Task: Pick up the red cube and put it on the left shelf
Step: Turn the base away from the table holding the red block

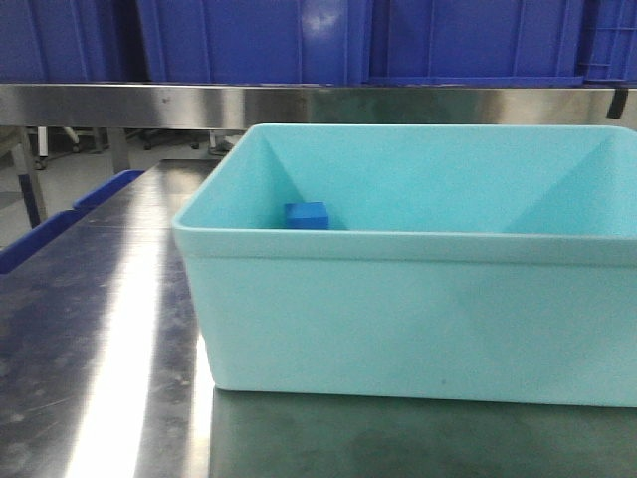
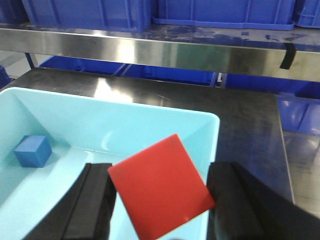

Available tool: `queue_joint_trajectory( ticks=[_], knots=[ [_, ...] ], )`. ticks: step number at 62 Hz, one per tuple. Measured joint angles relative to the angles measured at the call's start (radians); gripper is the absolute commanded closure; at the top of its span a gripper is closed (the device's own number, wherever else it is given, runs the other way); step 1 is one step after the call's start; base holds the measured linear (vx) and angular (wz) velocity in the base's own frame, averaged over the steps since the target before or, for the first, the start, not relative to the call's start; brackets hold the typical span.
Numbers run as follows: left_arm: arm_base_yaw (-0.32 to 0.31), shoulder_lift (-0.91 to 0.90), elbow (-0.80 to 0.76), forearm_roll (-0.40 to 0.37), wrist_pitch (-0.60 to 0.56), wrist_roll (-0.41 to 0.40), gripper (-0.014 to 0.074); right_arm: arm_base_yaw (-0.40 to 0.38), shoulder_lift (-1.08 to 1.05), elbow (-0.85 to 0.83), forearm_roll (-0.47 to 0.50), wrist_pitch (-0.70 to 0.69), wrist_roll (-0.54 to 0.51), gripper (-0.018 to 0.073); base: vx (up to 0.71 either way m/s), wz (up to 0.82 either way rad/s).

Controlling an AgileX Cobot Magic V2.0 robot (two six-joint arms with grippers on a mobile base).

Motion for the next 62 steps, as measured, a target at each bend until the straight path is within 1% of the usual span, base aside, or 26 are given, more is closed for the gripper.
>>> queue_joint_trajectory(
  ticks=[11, 31, 62],
  knots=[
    [0.000, 0.000, 0.000, 0.000, 0.000, 0.000, 0.0491, 0.000, 0.000, 0.000, 0.000, 0.000, 0.000, 0.0501, -0.05, 0.10],
    [0.000, 0.000, 0.000, 0.000, 0.000, 0.000, 0.0491, 0.000, 0.000, 0.000, 0.000, 0.000, 0.000, 0.0501, -0.05, 0.31],
    [0.000, 0.000, 0.000, 0.000, 0.000, 0.000, 0.0491, 0.000, 0.000, 0.000, 0.000, 0.000, 0.000, 0.0501, -0.08, 0.49]
  ],
)
